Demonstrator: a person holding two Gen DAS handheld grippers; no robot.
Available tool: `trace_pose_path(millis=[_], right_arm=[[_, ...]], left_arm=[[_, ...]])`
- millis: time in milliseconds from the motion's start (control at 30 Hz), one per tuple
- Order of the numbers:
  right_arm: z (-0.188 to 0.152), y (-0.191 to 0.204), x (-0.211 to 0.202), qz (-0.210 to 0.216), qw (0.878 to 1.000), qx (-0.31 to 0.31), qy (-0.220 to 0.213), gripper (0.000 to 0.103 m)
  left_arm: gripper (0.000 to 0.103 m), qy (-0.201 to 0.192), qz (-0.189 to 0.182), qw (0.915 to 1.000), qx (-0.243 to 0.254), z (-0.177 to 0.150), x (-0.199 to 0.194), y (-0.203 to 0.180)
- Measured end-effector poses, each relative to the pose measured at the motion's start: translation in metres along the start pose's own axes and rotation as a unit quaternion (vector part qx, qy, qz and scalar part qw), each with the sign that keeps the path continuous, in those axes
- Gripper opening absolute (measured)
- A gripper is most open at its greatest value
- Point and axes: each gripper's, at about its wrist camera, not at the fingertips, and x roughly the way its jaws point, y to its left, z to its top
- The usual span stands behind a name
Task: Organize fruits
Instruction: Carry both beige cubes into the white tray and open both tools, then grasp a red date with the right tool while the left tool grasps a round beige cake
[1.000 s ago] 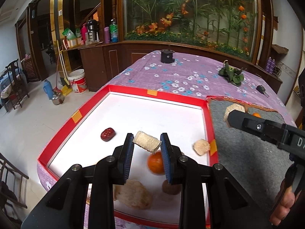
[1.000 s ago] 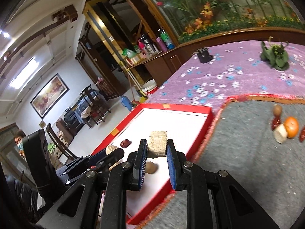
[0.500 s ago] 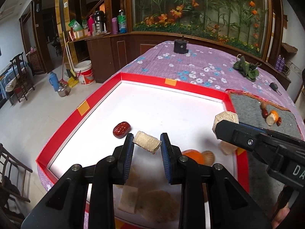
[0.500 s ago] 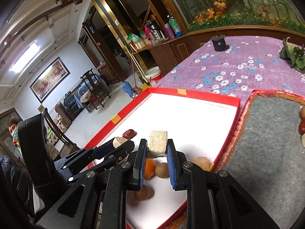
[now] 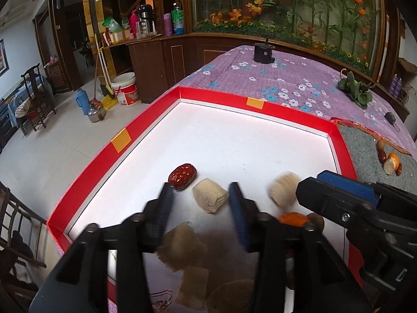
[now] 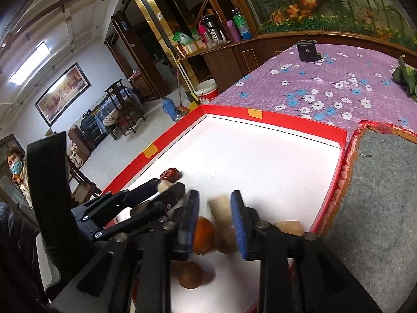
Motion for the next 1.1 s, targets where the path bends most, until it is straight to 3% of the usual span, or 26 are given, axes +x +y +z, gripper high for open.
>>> trace_pose_path(millis=[33, 100, 167, 567, 800, 933, 1100], right_arm=[[0.0, 0.0, -0.002, -0.002, 1.0, 0.0, -0.004, 0.042], [0.001, -0.002, -0.01, -0.002, 1.0, 0.002, -0.014, 0.043], [0.001, -0.004, -0.017, -0.002, 1.0, 0.005, -0.023, 0.043], [-0.004, -0.065, -0.08, -0.016, 0.995, 0.072, -0.071, 0.047], [-0.022, -0.149, -0.142, -0.059, 0.983, 0.143, -0.1, 0.048], [-0.035, -0.198, -0.165, -0.102, 0.974, 0.181, -0.087, 0.048], [-0.037, -0.228, -0.168, -0.152, 0.97, 0.18, -0.049, 0.048]], left_arm=[[0.059, -0.004, 0.005, 1.0, 0.001, 0.0, -0.003, -0.001], [0.07, -0.016, 0.018, 0.9997, 0.006, 0.001, -0.008, -0.003], [0.074, -0.024, 0.022, 0.9994, 0.01, 0.002, -0.015, -0.005], [0.075, -0.041, -0.017, 0.9956, 0.082, 0.0, -0.05, -0.077], [0.075, -0.02, -0.052, 0.9899, 0.13, -0.009, -0.057, -0.13], [0.075, -0.007, -0.069, 0.9853, 0.156, -0.013, -0.056, -0.161], [0.075, 0.007, -0.083, 0.9804, 0.178, -0.016, -0.054, -0.19]])
